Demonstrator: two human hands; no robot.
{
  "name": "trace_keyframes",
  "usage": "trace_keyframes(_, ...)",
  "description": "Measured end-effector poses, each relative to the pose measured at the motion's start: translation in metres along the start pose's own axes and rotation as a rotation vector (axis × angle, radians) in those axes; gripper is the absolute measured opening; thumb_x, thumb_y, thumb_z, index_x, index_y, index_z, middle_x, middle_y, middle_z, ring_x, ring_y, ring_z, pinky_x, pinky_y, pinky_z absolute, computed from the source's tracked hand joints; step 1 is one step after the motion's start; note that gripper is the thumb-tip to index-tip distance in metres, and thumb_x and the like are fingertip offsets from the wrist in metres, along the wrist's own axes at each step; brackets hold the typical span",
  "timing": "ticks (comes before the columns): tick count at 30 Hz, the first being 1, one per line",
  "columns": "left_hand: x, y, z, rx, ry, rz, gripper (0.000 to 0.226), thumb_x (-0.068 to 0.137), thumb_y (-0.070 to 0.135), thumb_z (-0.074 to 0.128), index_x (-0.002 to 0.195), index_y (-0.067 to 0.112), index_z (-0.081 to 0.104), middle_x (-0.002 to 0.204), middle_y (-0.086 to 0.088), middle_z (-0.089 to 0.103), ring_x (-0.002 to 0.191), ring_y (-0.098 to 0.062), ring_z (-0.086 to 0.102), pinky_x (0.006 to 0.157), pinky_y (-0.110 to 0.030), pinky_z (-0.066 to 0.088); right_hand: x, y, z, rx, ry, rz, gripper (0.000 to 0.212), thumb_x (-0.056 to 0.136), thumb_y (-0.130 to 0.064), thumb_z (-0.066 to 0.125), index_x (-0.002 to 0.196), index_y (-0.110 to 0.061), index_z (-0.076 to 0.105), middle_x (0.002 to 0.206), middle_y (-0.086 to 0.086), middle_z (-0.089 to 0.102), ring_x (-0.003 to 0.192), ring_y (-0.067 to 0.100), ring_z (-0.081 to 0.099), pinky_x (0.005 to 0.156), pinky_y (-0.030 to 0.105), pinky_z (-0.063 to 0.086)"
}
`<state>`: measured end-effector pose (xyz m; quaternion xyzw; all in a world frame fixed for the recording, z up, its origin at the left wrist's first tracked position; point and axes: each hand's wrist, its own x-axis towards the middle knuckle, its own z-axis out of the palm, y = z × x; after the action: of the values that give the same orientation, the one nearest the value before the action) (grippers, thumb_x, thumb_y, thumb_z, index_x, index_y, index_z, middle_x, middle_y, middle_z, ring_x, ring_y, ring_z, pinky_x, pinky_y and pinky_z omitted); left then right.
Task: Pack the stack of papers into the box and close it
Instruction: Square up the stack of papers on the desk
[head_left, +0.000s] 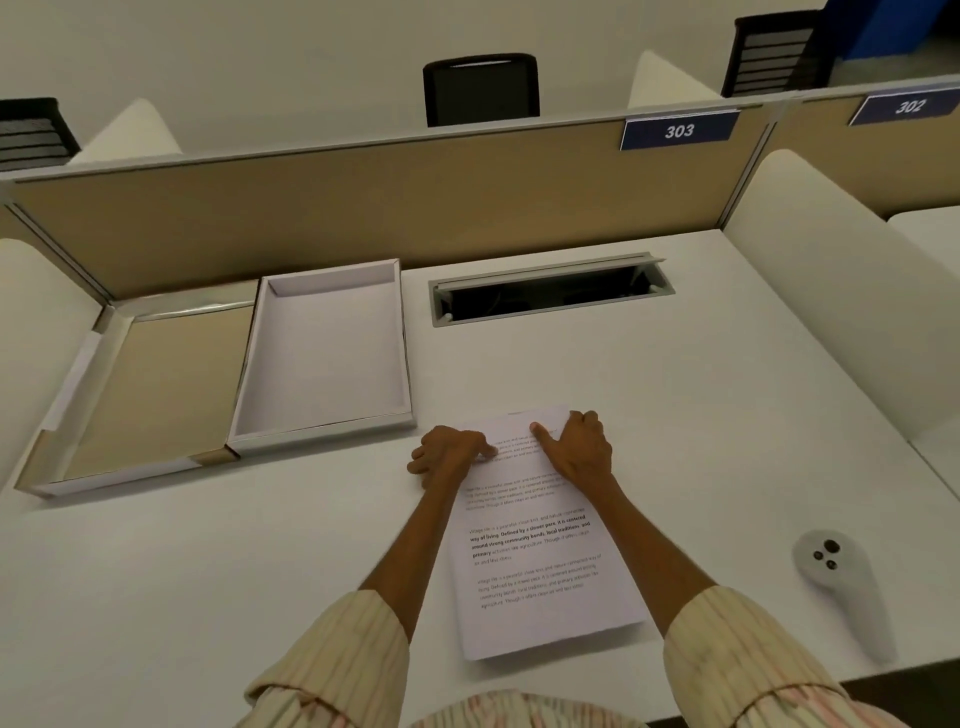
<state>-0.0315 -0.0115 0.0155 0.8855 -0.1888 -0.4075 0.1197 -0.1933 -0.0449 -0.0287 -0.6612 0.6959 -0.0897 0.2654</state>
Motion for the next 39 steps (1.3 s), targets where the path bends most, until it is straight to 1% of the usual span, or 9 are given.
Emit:
trace_keyframes(6, -0.004, 0.005, -0.003, -0.153, -0.015, -0.01, 0.097, 0.066, 0.021, 0.088, 0.138, -0.003, 0.027, 0.14, -0.021, 0.047, 0.131, -0.036, 0.046, 0.109, -0.048, 0.04, 0.006, -0.004, -0.005, 0.103, -0.035, 0.106, 0.084, 0.08, -0.061, 0.062, 0.134, 0.001, 0.046, 0.135, 0.021, 0.05, 0.126, 0.036, 0.048, 0.101, 0.044, 0.043)
trace_keyframes(11, 0.005, -0.014, -0.009, -0.191, -0.121, 0.12, 0.072, 0.061, 0.023, 0.09, 0.121, -0.003, 0.06, 0.123, -0.018, 0.065, 0.113, -0.033, 0.064, 0.1, -0.045, 0.052, 0.011, -0.004, -0.009, 0.149, -0.071, 0.163, 0.079, 0.075, -0.06, 0.069, 0.123, 0.001, 0.054, 0.128, 0.02, 0.058, 0.12, 0.036, 0.054, 0.101, 0.046, 0.046)
trace_keyframes(16, 0.002, -0.017, -0.016, -0.243, -0.272, 0.018, 0.08, 0.06, 0.022, 0.091, 0.127, 0.002, 0.053, 0.126, -0.015, 0.064, 0.112, -0.031, 0.065, 0.097, -0.042, 0.052, 0.01, -0.003, -0.009, 0.184, -0.085, 0.174, 0.08, 0.074, -0.059, 0.071, 0.127, -0.001, 0.053, 0.131, 0.019, 0.057, 0.123, 0.035, 0.053, 0.102, 0.047, 0.045)
trace_keyframes(22, -0.003, -0.028, -0.003, -0.494, -0.085, 0.117, 0.067, 0.05, 0.013, 0.094, 0.105, -0.005, 0.061, 0.113, -0.017, 0.069, 0.096, -0.03, 0.069, 0.085, -0.039, 0.059, 0.007, 0.003, -0.006, 0.241, -0.064, 0.143, 0.086, 0.075, -0.057, 0.071, 0.137, -0.002, 0.046, 0.139, 0.017, 0.051, 0.131, 0.034, 0.046, 0.108, 0.05, 0.039)
trace_keyframes(25, -0.003, -0.03, -0.003, -0.633, -0.129, 0.152, 0.067, 0.041, 0.012, 0.096, 0.098, -0.003, 0.065, 0.103, -0.016, 0.074, 0.083, -0.029, 0.073, 0.074, -0.039, 0.062, 0.007, 0.009, -0.004, 0.326, -0.028, 0.123, 0.086, 0.073, -0.056, 0.074, 0.136, -0.005, 0.047, 0.138, 0.013, 0.052, 0.133, 0.031, 0.042, 0.108, 0.05, 0.039)
trace_keyframes(28, -0.008, -0.027, -0.009, -0.758, -0.202, 0.206, 0.08, 0.033, 0.009, 0.097, 0.106, -0.003, 0.066, 0.1, -0.017, 0.075, 0.083, -0.034, 0.075, 0.071, -0.049, 0.062, 0.008, 0.019, -0.008, 0.619, -0.07, 0.123, 0.084, 0.068, -0.055, 0.079, 0.131, -0.009, 0.049, 0.131, 0.01, 0.057, 0.123, 0.028, 0.053, 0.102, 0.048, 0.047)
trace_keyframes(31, -0.018, -0.016, -0.024, -0.833, -0.227, 0.351, 0.076, 0.03, 0.009, 0.097, 0.099, 0.001, 0.068, 0.095, -0.015, 0.077, 0.076, -0.031, 0.076, 0.062, -0.042, 0.063, 0.012, 0.015, -0.029, 0.941, -0.161, 0.102, 0.079, 0.073, -0.047, 0.079, 0.131, -0.008, 0.044, 0.126, 0.011, 0.062, 0.103, 0.024, 0.067, 0.085, 0.039, 0.059)
trace_keyframes(35, -0.033, 0.011, -0.055, -0.869, -0.166, 0.595, 0.074, 0.044, 0.017, 0.096, 0.109, 0.004, 0.064, 0.099, -0.011, 0.075, 0.083, -0.029, 0.075, 0.064, -0.04, 0.063, 0.018, -0.015, -0.079, 0.987, -0.008, -0.171, 0.048, 0.081, -0.041, 0.073, 0.112, -0.007, 0.06, 0.099, 0.004, 0.072, 0.079, 0.024, 0.073, 0.058, 0.023, 0.058)
trace_keyframes(39, -0.045, 0.04, -0.08, -0.901, -0.099, 0.832, 0.069, 0.056, 0.019, 0.092, 0.115, 0.007, 0.059, 0.1, -0.011, 0.073, 0.079, -0.025, 0.075, 0.064, -0.034, 0.063, 0.017, -0.047, -0.125, 1.041, 0.118, -0.365, 0.032, 0.082, -0.044, 0.07, 0.104, -0.024, 0.061, 0.084, -0.009, 0.074, 0.072, 0.015, 0.075, 0.056, 0.021, 0.057)
